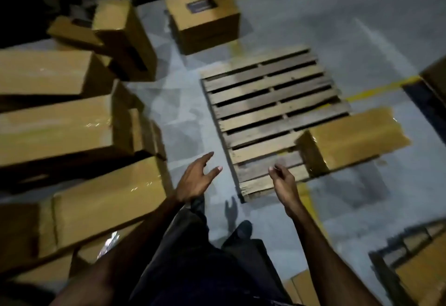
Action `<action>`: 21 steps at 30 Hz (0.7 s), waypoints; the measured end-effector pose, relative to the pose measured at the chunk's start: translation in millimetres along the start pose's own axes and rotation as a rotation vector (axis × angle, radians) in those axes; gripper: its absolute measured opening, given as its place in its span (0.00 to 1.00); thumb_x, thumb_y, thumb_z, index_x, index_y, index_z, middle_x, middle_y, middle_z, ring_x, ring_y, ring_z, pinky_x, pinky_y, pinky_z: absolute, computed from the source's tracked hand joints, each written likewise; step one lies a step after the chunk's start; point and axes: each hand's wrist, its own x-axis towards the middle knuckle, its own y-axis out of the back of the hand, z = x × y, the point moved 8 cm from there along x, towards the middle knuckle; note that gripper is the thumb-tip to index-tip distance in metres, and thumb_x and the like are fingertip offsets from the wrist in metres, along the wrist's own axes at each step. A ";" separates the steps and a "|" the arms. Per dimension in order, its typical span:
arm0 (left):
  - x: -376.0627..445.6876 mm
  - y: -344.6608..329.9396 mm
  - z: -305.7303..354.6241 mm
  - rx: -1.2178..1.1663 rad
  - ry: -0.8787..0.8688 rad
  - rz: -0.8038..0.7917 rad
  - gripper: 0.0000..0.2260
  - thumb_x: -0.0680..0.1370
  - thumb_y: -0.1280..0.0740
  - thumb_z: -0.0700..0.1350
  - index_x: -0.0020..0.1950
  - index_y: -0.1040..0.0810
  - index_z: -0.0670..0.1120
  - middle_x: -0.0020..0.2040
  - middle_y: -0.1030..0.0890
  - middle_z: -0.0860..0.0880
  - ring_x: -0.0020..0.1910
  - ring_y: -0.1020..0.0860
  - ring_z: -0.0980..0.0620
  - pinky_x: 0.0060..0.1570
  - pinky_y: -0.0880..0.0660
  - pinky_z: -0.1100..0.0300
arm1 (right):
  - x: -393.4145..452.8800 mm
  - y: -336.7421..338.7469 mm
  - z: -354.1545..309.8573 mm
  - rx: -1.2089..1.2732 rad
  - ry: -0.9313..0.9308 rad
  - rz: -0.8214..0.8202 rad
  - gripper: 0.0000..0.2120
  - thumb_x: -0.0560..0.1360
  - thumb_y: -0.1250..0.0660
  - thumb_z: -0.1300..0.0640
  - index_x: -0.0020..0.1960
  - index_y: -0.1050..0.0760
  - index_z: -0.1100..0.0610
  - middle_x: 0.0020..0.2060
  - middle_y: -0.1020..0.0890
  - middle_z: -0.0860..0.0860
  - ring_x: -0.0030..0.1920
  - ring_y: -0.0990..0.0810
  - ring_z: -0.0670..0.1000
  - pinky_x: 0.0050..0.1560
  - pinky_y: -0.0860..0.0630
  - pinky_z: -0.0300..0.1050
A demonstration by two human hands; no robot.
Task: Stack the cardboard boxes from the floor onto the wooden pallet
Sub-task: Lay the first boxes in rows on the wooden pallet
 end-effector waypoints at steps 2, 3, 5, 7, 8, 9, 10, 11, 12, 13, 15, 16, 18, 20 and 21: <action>-27.9 18.2 -34.3 -0.046 0.080 0.079 0.32 0.82 0.32 0.62 0.83 0.34 0.51 0.80 0.29 0.49 0.75 0.28 0.47 0.73 0.29 0.49 | -4.3 -29.2 -9.6 -0.051 0.027 -0.063 0.22 0.84 0.32 0.49 0.73 0.25 0.59 0.64 0.20 0.52 0.65 0.23 0.52 0.65 0.28 0.46; -41.8 27.3 -50.6 -0.078 0.125 0.111 0.32 0.82 0.32 0.62 0.83 0.34 0.51 0.80 0.30 0.49 0.75 0.28 0.47 0.72 0.29 0.48 | -8.2 -44.8 -15.7 -0.069 0.035 -0.099 0.18 0.84 0.32 0.51 0.70 0.23 0.59 0.61 0.19 0.51 0.63 0.22 0.52 0.63 0.28 0.45; -68.3 43.7 -85.2 -0.153 0.211 0.179 0.34 0.80 0.32 0.64 0.83 0.34 0.51 0.79 0.29 0.48 0.75 0.27 0.46 0.71 0.27 0.48 | -16.9 -77.6 -25.4 -0.113 0.056 -0.177 0.09 0.84 0.32 0.53 0.61 0.21 0.57 0.53 0.17 0.50 0.58 0.20 0.52 0.58 0.27 0.45; -95.5 60.0 -115.7 -0.227 0.279 0.258 0.36 0.78 0.32 0.67 0.81 0.31 0.50 0.77 0.26 0.46 0.74 0.26 0.45 0.70 0.26 0.46 | -25.5 -110.1 -32.5 -0.171 0.075 -0.251 0.09 0.84 0.31 0.53 0.59 0.21 0.57 0.55 0.16 0.52 0.57 0.19 0.52 0.60 0.25 0.47; -108.3 65.4 -130.7 -0.266 0.299 0.296 0.35 0.78 0.31 0.66 0.81 0.31 0.50 0.76 0.26 0.46 0.73 0.26 0.45 0.69 0.25 0.44 | -28.8 -125.4 -34.1 -0.196 0.077 -0.288 0.11 0.84 0.31 0.52 0.61 0.21 0.58 0.57 0.15 0.52 0.59 0.18 0.52 0.63 0.25 0.48; -121.7 70.1 -143.5 -0.297 0.320 0.325 0.33 0.79 0.31 0.65 0.80 0.31 0.50 0.76 0.26 0.46 0.73 0.26 0.45 0.69 0.25 0.43 | -33.1 -141.4 -37.3 -0.229 0.085 -0.334 0.13 0.84 0.31 0.51 0.63 0.21 0.58 0.59 0.15 0.53 0.61 0.18 0.53 0.66 0.25 0.50; -134.0 74.4 -157.0 -0.322 0.341 0.358 0.32 0.80 0.30 0.63 0.81 0.31 0.51 0.77 0.26 0.47 0.72 0.26 0.45 0.68 0.24 0.43 | -36.7 -158.7 -40.3 -0.256 0.093 -0.375 0.18 0.83 0.31 0.51 0.68 0.22 0.60 0.62 0.16 0.55 0.63 0.19 0.54 0.69 0.25 0.52; -146.2 78.6 -169.3 -0.353 0.369 0.389 0.33 0.80 0.30 0.63 0.81 0.32 0.52 0.77 0.27 0.47 0.72 0.25 0.45 0.68 0.24 0.43 | -40.7 -176.1 -43.3 -0.299 0.104 -0.416 0.21 0.83 0.31 0.50 0.71 0.23 0.59 0.65 0.17 0.53 0.65 0.19 0.53 0.71 0.25 0.52; -157.6 82.1 -182.7 -0.390 0.397 0.419 0.33 0.80 0.30 0.63 0.82 0.32 0.52 0.78 0.27 0.47 0.71 0.25 0.44 0.68 0.24 0.43 | -44.6 -195.1 -46.1 -0.338 0.116 -0.456 0.23 0.83 0.31 0.49 0.74 0.25 0.58 0.68 0.19 0.53 0.67 0.21 0.53 0.71 0.26 0.51; -168.5 86.3 -193.8 -0.419 0.414 0.447 0.33 0.80 0.29 0.62 0.82 0.32 0.52 0.77 0.27 0.46 0.70 0.24 0.45 0.68 0.24 0.44 | -50.5 -214.9 -51.1 -0.380 0.129 -0.492 0.24 0.83 0.31 0.49 0.76 0.27 0.57 0.69 0.21 0.52 0.69 0.22 0.52 0.70 0.27 0.48; -186.0 93.5 -215.9 -0.445 0.438 0.488 0.32 0.81 0.30 0.60 0.82 0.33 0.52 0.77 0.26 0.46 0.69 0.23 0.48 0.69 0.26 0.45 | -57.1 -252.7 -59.0 -0.439 0.150 -0.540 0.26 0.83 0.31 0.49 0.78 0.29 0.57 0.71 0.22 0.54 0.71 0.23 0.54 0.69 0.29 0.46; -193.3 98.4 -226.1 -0.460 0.449 0.506 0.32 0.81 0.31 0.61 0.82 0.33 0.53 0.77 0.27 0.46 0.70 0.24 0.48 0.70 0.27 0.45 | -61.0 -270.7 -64.5 -0.461 0.163 -0.553 0.26 0.83 0.32 0.48 0.78 0.29 0.57 0.72 0.22 0.54 0.71 0.24 0.54 0.69 0.29 0.47; -207.0 110.6 -244.6 -0.496 0.466 0.543 0.33 0.80 0.32 0.65 0.82 0.34 0.55 0.78 0.28 0.48 0.73 0.26 0.48 0.72 0.28 0.44 | -69.3 -306.2 -76.0 -0.501 0.204 -0.580 0.26 0.83 0.32 0.46 0.78 0.29 0.55 0.73 0.23 0.53 0.71 0.23 0.54 0.72 0.28 0.51; -214.9 125.2 -262.2 -0.535 0.475 0.578 0.32 0.81 0.33 0.64 0.82 0.35 0.56 0.79 0.29 0.49 0.73 0.27 0.47 0.71 0.27 0.43 | -79.0 -339.9 -87.8 -0.515 0.235 -0.605 0.26 0.83 0.32 0.45 0.78 0.29 0.53 0.73 0.23 0.53 0.71 0.23 0.53 0.72 0.27 0.53; -216.7 133.2 -269.5 -0.546 0.474 0.592 0.31 0.82 0.33 0.63 0.83 0.35 0.55 0.79 0.29 0.49 0.73 0.27 0.47 0.70 0.27 0.44 | -83.5 -354.8 -92.7 -0.521 0.242 -0.614 0.26 0.83 0.32 0.45 0.78 0.29 0.53 0.73 0.23 0.52 0.71 0.23 0.53 0.71 0.26 0.54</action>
